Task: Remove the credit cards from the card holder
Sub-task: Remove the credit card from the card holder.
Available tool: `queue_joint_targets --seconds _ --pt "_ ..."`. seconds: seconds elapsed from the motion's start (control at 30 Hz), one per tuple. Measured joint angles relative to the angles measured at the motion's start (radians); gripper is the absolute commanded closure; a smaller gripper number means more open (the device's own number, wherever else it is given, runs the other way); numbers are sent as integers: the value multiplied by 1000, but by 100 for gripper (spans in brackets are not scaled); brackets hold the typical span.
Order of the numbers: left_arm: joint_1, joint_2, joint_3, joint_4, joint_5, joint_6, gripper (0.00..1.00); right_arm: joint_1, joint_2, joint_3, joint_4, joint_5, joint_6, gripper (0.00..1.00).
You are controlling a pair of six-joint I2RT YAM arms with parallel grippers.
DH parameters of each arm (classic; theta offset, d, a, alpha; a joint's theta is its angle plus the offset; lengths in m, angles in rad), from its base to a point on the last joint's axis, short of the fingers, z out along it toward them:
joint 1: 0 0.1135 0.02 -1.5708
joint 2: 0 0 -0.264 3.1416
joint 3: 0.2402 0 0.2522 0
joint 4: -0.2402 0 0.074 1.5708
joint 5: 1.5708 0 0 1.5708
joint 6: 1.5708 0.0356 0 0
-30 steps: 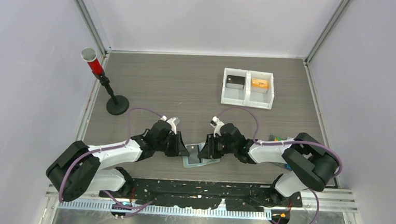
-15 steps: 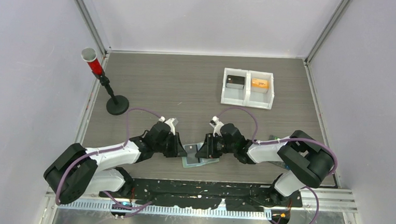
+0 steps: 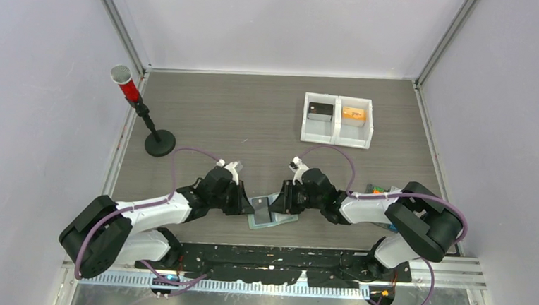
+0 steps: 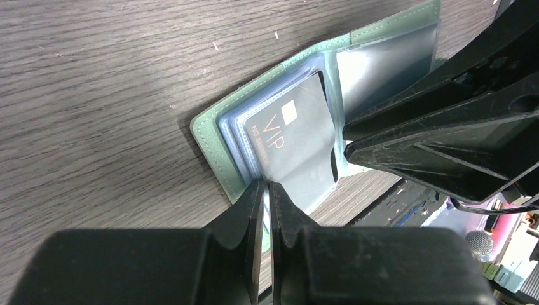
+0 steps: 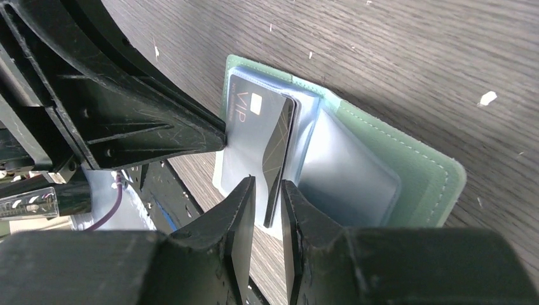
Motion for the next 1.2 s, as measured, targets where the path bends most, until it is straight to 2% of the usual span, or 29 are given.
queue_joint_targets --seconds 0.7,1.03,1.17,1.2 --pt "-33 1 0 8 -25 -9 95 -6 58 0 29 -25 17 71" --pt "-58 26 2 23 -48 -29 96 -37 105 -52 186 -81 79 73" --pt "-69 26 2 25 -62 -32 97 -46 124 -63 232 -99 97 77" --pt "-71 26 2 24 -66 -33 97 -48 129 -66 244 -102 101 82"
